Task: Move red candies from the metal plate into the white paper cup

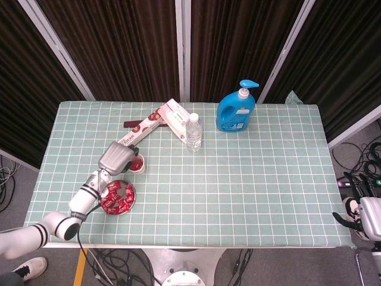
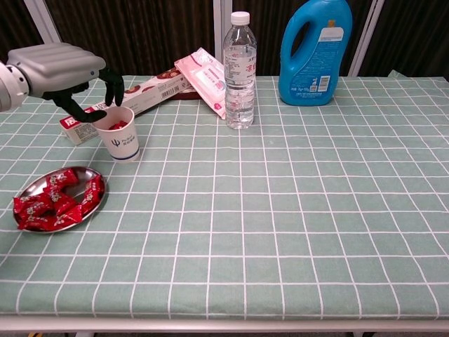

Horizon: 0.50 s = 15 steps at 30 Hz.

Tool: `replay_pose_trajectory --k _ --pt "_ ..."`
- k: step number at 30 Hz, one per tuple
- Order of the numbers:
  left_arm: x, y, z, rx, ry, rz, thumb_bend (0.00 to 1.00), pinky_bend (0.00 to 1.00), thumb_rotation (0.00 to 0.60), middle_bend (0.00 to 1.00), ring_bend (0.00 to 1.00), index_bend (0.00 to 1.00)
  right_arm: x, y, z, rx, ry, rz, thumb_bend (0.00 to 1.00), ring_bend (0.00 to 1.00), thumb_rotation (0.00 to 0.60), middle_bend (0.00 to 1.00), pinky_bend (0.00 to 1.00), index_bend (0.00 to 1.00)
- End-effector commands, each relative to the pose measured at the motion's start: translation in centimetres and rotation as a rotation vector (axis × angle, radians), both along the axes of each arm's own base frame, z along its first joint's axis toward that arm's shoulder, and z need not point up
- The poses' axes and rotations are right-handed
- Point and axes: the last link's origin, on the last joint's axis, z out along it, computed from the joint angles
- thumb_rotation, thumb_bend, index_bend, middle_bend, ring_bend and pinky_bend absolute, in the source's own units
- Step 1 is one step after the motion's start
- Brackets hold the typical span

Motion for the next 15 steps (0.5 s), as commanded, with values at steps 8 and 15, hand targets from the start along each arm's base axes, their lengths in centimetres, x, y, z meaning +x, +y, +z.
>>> replay_pose_trajectory --k 8,15 --pt "-4.1 -4.7 4.2 0.100 -0.105 0.045 0.34 1.00 0.600 0.49 0.97 0.43 0.3 -0.2 -0.1 0.008 0.003 0.015 0.09 0.04 0.600 0.13 0.37 0.02" --pt "-7.3 -9.7 3.0 0.011 -0.009 0.054 0.29 1.00 0.600 0.49 0.97 0.44 0.5 -0.1 -0.1 0.011 0.001 0.026 0.09 0.04 0.600 0.13 0.37 0.02"
